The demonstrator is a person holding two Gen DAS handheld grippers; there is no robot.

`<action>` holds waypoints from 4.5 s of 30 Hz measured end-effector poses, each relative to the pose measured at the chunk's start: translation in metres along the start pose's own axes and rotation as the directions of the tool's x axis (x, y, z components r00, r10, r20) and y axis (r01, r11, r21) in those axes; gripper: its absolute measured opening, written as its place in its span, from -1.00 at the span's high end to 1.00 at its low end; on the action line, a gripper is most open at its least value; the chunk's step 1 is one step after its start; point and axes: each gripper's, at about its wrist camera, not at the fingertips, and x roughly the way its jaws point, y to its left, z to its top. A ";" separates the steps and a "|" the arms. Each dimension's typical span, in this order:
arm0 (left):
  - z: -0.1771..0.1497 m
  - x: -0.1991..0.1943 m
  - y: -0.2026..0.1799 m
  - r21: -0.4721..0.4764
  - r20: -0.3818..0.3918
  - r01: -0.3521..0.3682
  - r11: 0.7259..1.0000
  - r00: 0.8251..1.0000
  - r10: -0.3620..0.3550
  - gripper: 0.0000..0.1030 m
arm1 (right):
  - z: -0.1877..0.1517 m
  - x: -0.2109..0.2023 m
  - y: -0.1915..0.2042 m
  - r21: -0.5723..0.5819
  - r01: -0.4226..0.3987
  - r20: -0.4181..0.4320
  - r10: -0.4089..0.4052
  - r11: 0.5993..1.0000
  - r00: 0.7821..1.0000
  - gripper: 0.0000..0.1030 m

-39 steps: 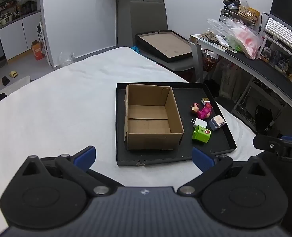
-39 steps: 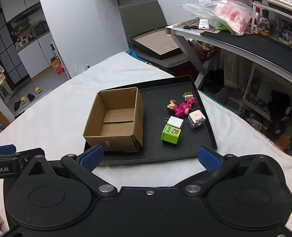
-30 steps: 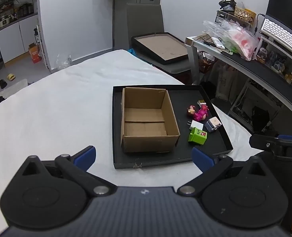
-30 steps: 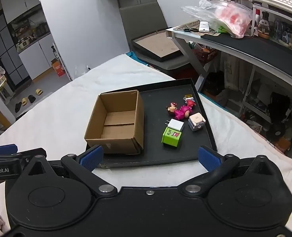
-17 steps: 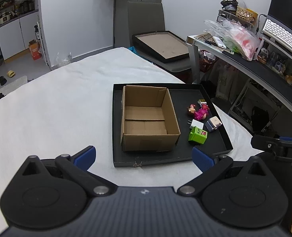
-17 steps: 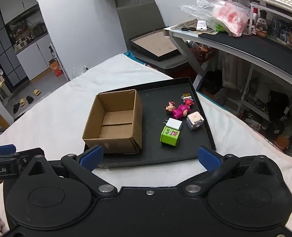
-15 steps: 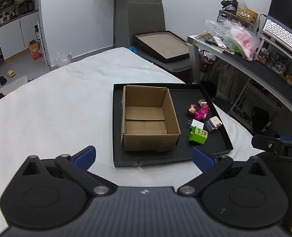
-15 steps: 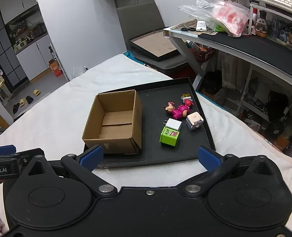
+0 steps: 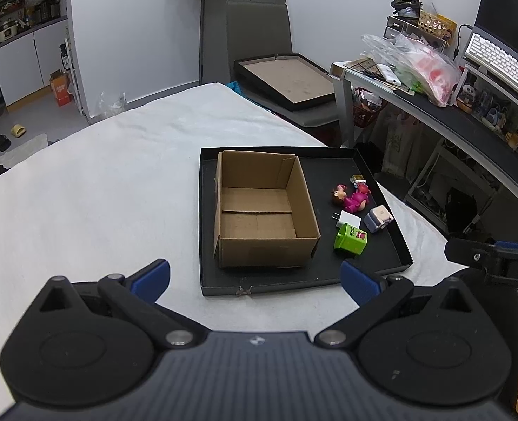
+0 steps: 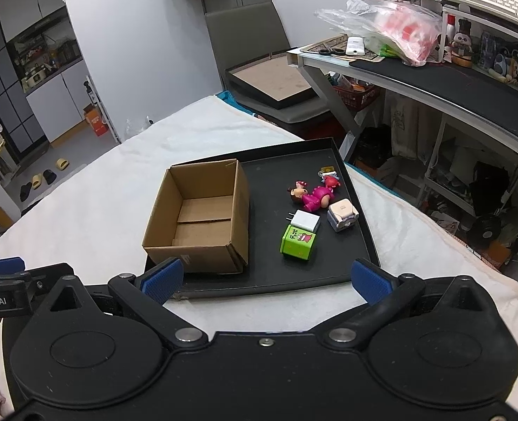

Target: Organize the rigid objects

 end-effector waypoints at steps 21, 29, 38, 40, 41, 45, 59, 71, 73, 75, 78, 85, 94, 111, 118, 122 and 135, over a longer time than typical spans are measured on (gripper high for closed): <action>-0.003 -0.003 0.001 -0.006 0.003 -0.003 1.000 1.000 0.003 -0.99 | -0.001 0.001 0.001 -0.007 -0.002 0.002 0.002 1.000 1.000 -1.00; -0.003 -0.002 0.003 -0.011 0.001 -0.004 1.000 1.000 0.004 -0.99 | -0.001 0.001 0.001 -0.009 0.009 0.002 -0.009 1.000 1.000 -1.00; -0.002 -0.001 0.006 -0.024 0.001 0.002 1.000 1.000 -0.002 -0.99 | 0.000 0.000 0.002 -0.023 0.017 -0.003 -0.017 1.000 1.000 -1.00; -0.002 -0.001 0.006 -0.024 -0.002 0.006 1.000 1.000 -0.006 -0.99 | 0.001 0.000 0.003 -0.026 0.018 -0.001 -0.018 0.999 1.000 -1.00; -0.002 0.000 0.006 -0.023 -0.003 0.007 1.000 1.000 -0.007 -0.99 | 0.001 0.000 0.002 -0.026 0.019 -0.001 -0.020 0.999 1.000 -1.00; -0.001 0.003 0.005 -0.019 -0.011 0.013 1.000 1.000 -0.013 -0.99 | 0.001 0.002 0.001 -0.019 0.016 -0.013 -0.016 1.000 1.000 -1.00; 0.007 0.025 0.009 -0.038 -0.046 0.025 0.999 0.999 -0.026 -0.99 | 0.007 0.012 -0.004 0.008 -0.004 -0.009 0.004 1.000 1.000 -1.00; 0.026 0.064 0.014 -0.050 -0.102 0.032 0.998 0.994 -0.037 -0.99 | 0.020 0.046 -0.017 0.059 -0.013 -0.056 0.017 0.998 0.998 -1.00; 0.030 0.071 0.014 -0.044 -0.111 0.030 0.999 0.993 -0.035 -0.99 | 0.021 0.052 -0.021 0.075 -0.013 -0.066 0.018 0.997 0.998 -1.00; 0.033 0.078 0.014 -0.040 -0.122 0.029 0.999 0.992 -0.034 -0.99 | 0.023 0.058 -0.024 0.088 -0.012 -0.078 0.019 0.996 0.997 -0.99; 0.039 0.089 0.015 -0.043 -0.139 0.027 0.999 0.990 -0.033 -0.99 | 0.026 0.068 -0.029 0.102 -0.016 -0.098 0.026 0.995 0.995 -0.92; 0.049 0.113 0.022 -0.069 -0.174 0.021 0.997 0.984 -0.033 -0.97 | 0.036 0.088 -0.040 0.126 -0.014 -0.132 0.031 0.992 0.991 -0.84; 0.068 0.138 0.039 -0.125 -0.186 -0.002 0.992 0.982 -0.021 -0.90 | 0.049 0.117 -0.058 0.174 0.008 -0.171 0.022 0.985 0.985 -0.70; 0.069 0.213 0.053 -0.197 -0.315 -0.059 0.979 0.949 -0.006 -0.23 | 0.052 0.194 -0.081 0.329 0.063 -0.320 0.049 0.942 0.946 -0.61; 0.068 0.240 0.057 -0.207 -0.381 -0.111 0.972 0.924 0.024 0.06 | 0.050 0.232 -0.081 0.355 0.094 -0.383 0.053 0.930 0.922 -0.61; 0.067 0.256 0.059 -0.207 -0.424 -0.114 0.972 0.906 0.016 0.21 | 0.048 0.254 -0.081 0.347 0.117 -0.420 0.043 0.931 0.907 -0.62; 0.050 0.284 0.064 -0.127 -0.511 -0.159 0.979 0.856 0.073 0.57 | 0.025 0.322 -0.062 0.252 0.164 -0.521 -0.009 0.954 0.854 -0.14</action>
